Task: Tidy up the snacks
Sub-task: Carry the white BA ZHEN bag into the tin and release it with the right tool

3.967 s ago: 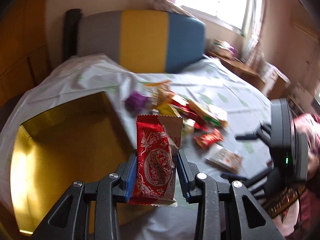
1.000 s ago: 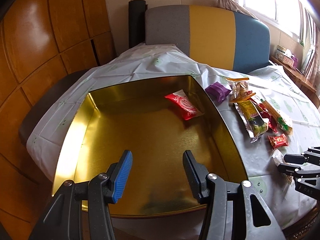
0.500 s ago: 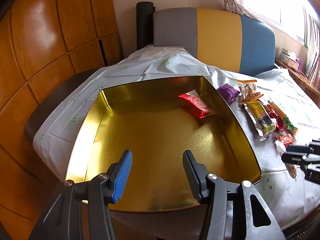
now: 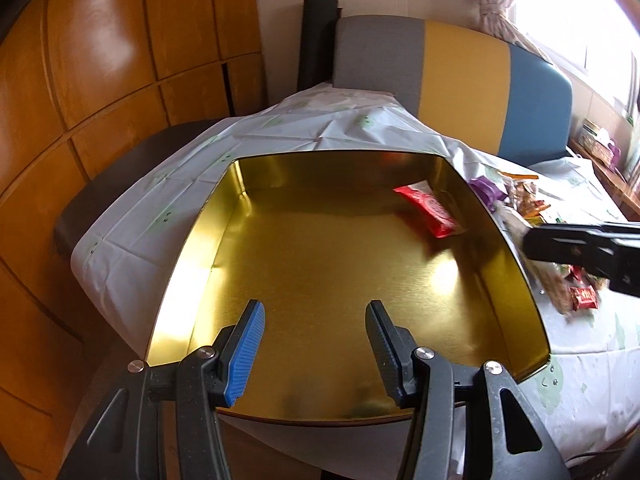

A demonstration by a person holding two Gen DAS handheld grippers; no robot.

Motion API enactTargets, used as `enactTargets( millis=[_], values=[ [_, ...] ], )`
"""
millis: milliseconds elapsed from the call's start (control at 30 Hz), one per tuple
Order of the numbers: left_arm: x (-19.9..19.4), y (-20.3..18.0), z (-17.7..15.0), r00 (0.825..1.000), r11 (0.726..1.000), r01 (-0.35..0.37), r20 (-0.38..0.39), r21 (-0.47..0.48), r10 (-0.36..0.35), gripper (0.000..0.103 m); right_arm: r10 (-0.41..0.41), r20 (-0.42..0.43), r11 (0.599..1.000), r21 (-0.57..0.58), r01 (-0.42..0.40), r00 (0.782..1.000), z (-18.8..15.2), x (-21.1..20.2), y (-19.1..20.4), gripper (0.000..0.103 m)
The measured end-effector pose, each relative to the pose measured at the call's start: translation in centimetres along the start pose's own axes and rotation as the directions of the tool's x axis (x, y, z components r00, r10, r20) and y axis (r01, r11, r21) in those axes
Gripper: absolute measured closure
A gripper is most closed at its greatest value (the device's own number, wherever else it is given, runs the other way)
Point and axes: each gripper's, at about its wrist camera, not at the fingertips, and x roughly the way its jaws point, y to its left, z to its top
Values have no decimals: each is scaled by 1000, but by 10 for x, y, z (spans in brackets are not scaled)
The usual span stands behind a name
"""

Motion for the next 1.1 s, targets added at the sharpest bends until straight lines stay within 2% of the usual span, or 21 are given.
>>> enactTargets(
  millis=[200,333,467,633,967,1100],
  values=[
    [6,9,-3,1000,1000,-5,-15,-23,4,50,-32,-53,999,2,32,998,16,37,10,76],
    [9,11,-4,1000,1000,3,-20,-25,-3,50,-59,-63,998,2,59,996,13,45,8,75],
    [11,12,-4,1000,1000,13,-20,-25,-14,50,-65,-56,998,7,65,996,7,42,2,75],
    [6,6,-4,1000,1000,27,-5,-7,-27,50,-74,0,997,-3,74,997,0,22,1,75],
    [-9,-18,1,997,996,63,30,66,-65,50,-171,66,984,-29,174,983,-18,-16,-18,48],
    [-13,-27,3,997,993,70,35,92,-74,50,-216,64,976,-10,217,974,-26,-27,-39,44]
  ],
)
